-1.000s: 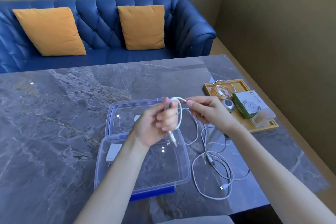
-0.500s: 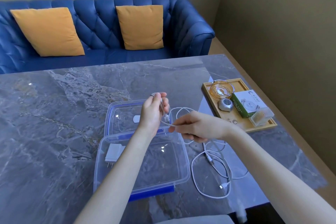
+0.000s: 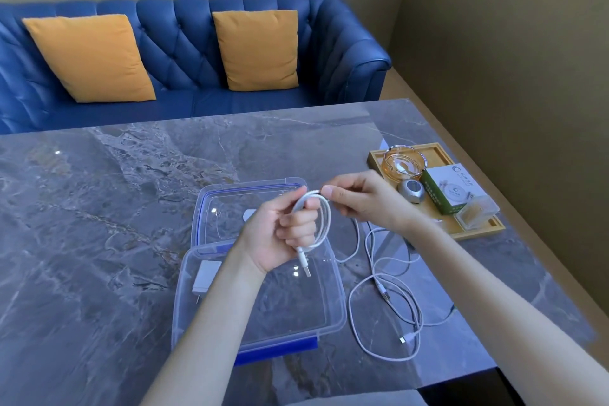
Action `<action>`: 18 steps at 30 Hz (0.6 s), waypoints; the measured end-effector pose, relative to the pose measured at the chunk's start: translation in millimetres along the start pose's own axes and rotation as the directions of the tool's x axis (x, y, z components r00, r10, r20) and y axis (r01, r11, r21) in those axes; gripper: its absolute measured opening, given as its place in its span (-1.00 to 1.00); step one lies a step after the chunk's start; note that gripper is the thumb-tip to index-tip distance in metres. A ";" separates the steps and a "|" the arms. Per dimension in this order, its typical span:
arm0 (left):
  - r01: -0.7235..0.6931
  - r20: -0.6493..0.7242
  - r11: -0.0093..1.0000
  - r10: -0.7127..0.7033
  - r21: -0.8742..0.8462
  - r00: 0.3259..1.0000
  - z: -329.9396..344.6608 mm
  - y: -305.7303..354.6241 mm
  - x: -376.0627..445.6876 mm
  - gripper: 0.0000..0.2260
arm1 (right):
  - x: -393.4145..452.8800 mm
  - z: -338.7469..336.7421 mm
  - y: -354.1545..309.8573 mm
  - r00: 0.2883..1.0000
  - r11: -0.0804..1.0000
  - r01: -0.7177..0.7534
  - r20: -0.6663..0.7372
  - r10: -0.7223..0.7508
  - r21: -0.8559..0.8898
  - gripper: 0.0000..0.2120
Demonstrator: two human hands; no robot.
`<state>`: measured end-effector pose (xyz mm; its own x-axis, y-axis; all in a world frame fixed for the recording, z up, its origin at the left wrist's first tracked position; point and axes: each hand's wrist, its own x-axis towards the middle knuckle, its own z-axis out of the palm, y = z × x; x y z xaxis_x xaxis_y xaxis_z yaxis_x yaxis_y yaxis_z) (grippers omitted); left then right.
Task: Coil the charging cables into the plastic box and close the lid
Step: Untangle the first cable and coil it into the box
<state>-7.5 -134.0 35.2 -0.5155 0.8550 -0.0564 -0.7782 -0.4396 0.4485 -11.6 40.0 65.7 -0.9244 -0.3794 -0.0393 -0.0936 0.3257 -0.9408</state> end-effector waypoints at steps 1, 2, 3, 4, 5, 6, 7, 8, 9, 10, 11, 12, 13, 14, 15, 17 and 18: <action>-0.015 0.063 0.993 0.022 -0.118 0.998 -0.1 -0.3 -1.3 -0.70 | -0.7 7.1 3.5 1.000 0.999 -0.009 -0.006 0.009 0.035 -0.75; -0.059 0.047 0.984 0.068 -0.167 0.997 -0.2 0.5 -3.6 -0.69 | -0.9 13.8 7.5 1.000 0.998 -0.017 -0.008 0.018 0.059 -0.73; -0.114 0.009 0.977 0.118 -0.179 0.993 -2.2 1.3 -5.0 -0.69 | -1.2 20.1 10.9 1.000 0.997 -0.027 -0.006 0.027 0.071 -0.70; -0.158 -0.011 0.970 0.158 -0.187 0.987 -2.9 2.5 -5.4 -0.70 | -1.8 25.6 14.6 0.999 0.997 -0.042 0.003 0.042 0.071 -0.66; -0.201 -0.013 0.959 0.202 -0.199 0.979 -4.6 4.0 -5.1 -0.71 | -2.9 30.3 18.5 0.998 0.996 -0.062 0.021 0.061 0.067 -0.65; -0.254 -0.035 0.945 0.252 -0.208 0.967 -6.6 5.8 -4.5 -0.73 | -4.6 34.8 22.7 0.995 0.995 -0.089 0.043 0.086 0.054 -0.68; -0.298 -0.065 0.928 0.291 -0.225 0.955 -8.2 7.2 -2.8 -0.73 | -6.7 38.9 26.0 0.991 0.993 -0.116 0.066 0.114 0.031 -0.71; -0.339 -0.110 0.911 0.322 -0.236 0.940 -9.3 7.9 -0.2 -0.73 | -9.1 42.9 29.1 0.986 0.990 -0.143 0.086 0.143 -0.007 -0.73; -0.388 -0.184 0.891 0.351 -0.237 0.918 -12.1 8.0 3.1 -0.73 | -11.4 46.5 30.8 0.979 0.984 -0.170 0.106 0.175 -0.048 -0.73; -0.444 -0.288 0.871 0.378 -0.211 0.880 -14.6 9.0 5.2 -0.71 | -13.9 49.9 31.0 0.969 0.976 -0.200 0.132 0.210 -0.083 -0.74; -0.503 -0.377 0.850 0.419 -0.155 0.826 -17.3 9.7 6.7 -0.70 | -16.8 52.8 29.8 0.956 0.967 -0.227 0.165 0.244 -0.115 -0.75; -0.546 -0.432 0.834 0.465 -0.078 0.773 -18.6 10.2 8.4 -0.69 | -19.8 54.7 27.7 0.940 0.958 -0.246 0.203 0.273 -0.146 -0.74; -0.567 -0.474 0.824 0.500 0.002 0.725 -19.5 10.6 10.4 -0.68 | -22.1 55.5 23.9 0.924 0.950 -0.258 0.243 0.296 -0.176 -0.73; -0.566 -0.508 0.821 0.520 0.076 0.686 -20.6 10.7 12.4 -0.69 | -24.1 56.1 19.1 0.907 0.942 -0.265 0.279 0.316 -0.206 -0.72; -0.550 -0.535 0.823 0.531 0.141 0.658 -22.8 10.2 14.0 -0.69 | -25.4 55.7 13.4 0.895 0.934 -0.266 0.300 0.330 -0.237 -0.73; -0.491 -0.559 0.831 0.545 0.261 0.625 -25.8 5.9 15.5 -0.70 | -24.8 53.2 4.2 0.898 0.920 -0.237 0.291 0.330 -0.311 -0.74; -0.450 -0.554 0.831 0.555 0.328 0.620 -26.3 2.3 16.3 -0.70 | -23.9 51.8 0.4 0.911 0.905 -0.194 0.271 0.309 -0.379 -0.75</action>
<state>-27.1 -128.4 11.8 -0.9504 0.1341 -0.2807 -0.2970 -0.6595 0.6906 29.6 4.3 48.8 -0.7711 -0.4800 -0.4183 -0.0449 0.6963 -0.7164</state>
